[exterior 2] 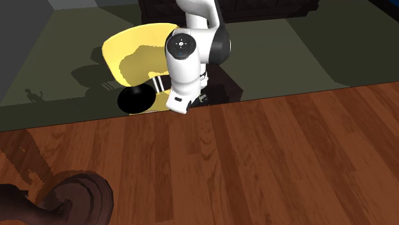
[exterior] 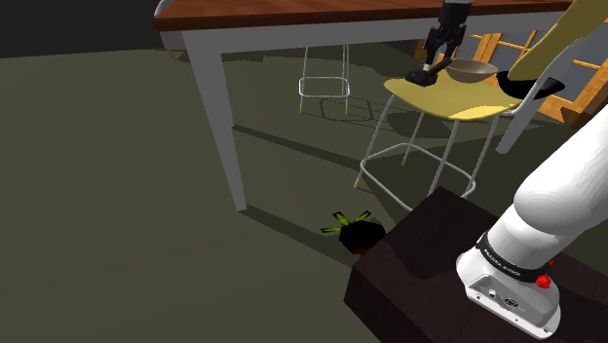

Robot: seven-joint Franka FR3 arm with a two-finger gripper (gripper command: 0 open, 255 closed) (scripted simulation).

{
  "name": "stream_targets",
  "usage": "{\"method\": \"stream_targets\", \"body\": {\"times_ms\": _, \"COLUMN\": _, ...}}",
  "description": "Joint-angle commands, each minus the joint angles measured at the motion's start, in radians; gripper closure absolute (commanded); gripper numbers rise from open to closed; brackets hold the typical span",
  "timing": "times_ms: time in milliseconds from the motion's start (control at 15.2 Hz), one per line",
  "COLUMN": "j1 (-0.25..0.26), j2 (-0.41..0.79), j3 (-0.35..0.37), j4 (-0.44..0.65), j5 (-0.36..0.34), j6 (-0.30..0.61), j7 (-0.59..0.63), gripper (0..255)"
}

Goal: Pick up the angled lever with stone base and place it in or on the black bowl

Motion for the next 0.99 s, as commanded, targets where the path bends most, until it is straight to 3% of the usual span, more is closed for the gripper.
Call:
{"method": "stream_targets", "body": {"times_ms": 0, "j1": 0.000, "j2": -0.001, "j3": 0.000, "j4": -0.030, "j5": -0.001, "j6": 0.029, "j7": 0.001, "gripper": 0}}
{"method": "stream_targets", "body": {"times_ms": 594, "j1": 0.000, "j2": -0.002, "j3": 0.000, "j4": -0.051, "j5": -0.001, "j6": 0.050, "j7": 0.001, "gripper": 0}}
{"method": "stream_targets", "body": {"times_ms": 660, "j1": 0.000, "j2": -0.002, "j3": 0.000, "j4": -0.051, "j5": -0.001, "j6": 0.050, "j7": 0.001, "gripper": 255}}
{"method": "stream_targets", "body": {"times_ms": 924, "j1": -0.001, "j2": -0.003, "j3": 0.000, "j4": -0.053, "j5": -0.002, "j6": 0.050, "j7": 0.001, "gripper": 255}}
